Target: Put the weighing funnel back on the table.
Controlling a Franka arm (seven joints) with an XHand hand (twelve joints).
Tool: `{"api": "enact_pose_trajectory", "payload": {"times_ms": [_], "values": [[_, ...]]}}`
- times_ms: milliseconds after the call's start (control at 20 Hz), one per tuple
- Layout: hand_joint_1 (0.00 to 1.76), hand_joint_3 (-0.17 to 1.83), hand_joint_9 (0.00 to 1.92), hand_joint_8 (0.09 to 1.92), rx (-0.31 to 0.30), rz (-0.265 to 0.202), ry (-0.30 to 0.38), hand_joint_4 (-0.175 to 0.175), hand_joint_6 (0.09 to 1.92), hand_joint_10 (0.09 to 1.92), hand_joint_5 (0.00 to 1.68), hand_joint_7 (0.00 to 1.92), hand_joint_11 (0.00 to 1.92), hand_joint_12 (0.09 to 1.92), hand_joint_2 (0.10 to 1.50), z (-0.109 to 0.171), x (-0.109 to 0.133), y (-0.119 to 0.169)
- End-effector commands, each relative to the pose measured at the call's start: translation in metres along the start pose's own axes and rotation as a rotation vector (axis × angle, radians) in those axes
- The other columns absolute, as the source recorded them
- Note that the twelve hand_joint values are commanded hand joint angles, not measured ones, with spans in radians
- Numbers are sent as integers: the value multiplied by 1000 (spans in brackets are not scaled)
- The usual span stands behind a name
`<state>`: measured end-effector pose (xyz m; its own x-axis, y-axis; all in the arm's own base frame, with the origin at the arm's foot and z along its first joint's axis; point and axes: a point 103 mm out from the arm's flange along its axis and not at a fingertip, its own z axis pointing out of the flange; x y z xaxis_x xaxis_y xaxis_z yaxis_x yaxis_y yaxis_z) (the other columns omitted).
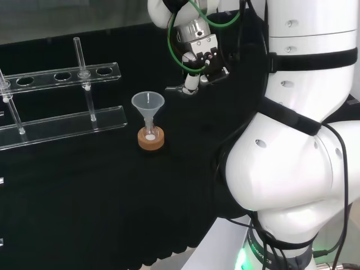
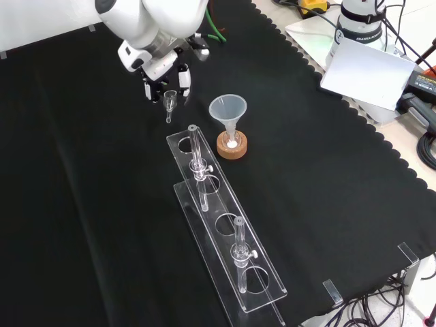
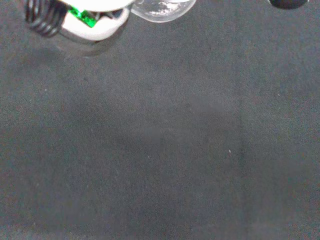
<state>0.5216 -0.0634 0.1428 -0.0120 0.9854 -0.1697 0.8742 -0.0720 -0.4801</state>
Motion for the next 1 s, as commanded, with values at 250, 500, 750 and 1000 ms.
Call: {"api": "enact_pose_trajectory", "payload": {"times_ms": [250,500,750,1000], "values": [[1116,604,1618,274,7,-37,-25,175,667,87,1266,1394,1496,559,691,9,11,25],[1116,604,1618,274,15,-42,-37,175,668,87,1266,1393,1496,560,691,13,15,31],[1116,604,1618,274,16,-48,-30,175,668,87,1265,1393,1496,561,691,21,19,40],[1116,604,1617,275,13,-50,-22,175,668,87,1265,1393,1496,562,691,26,19,46]]}}
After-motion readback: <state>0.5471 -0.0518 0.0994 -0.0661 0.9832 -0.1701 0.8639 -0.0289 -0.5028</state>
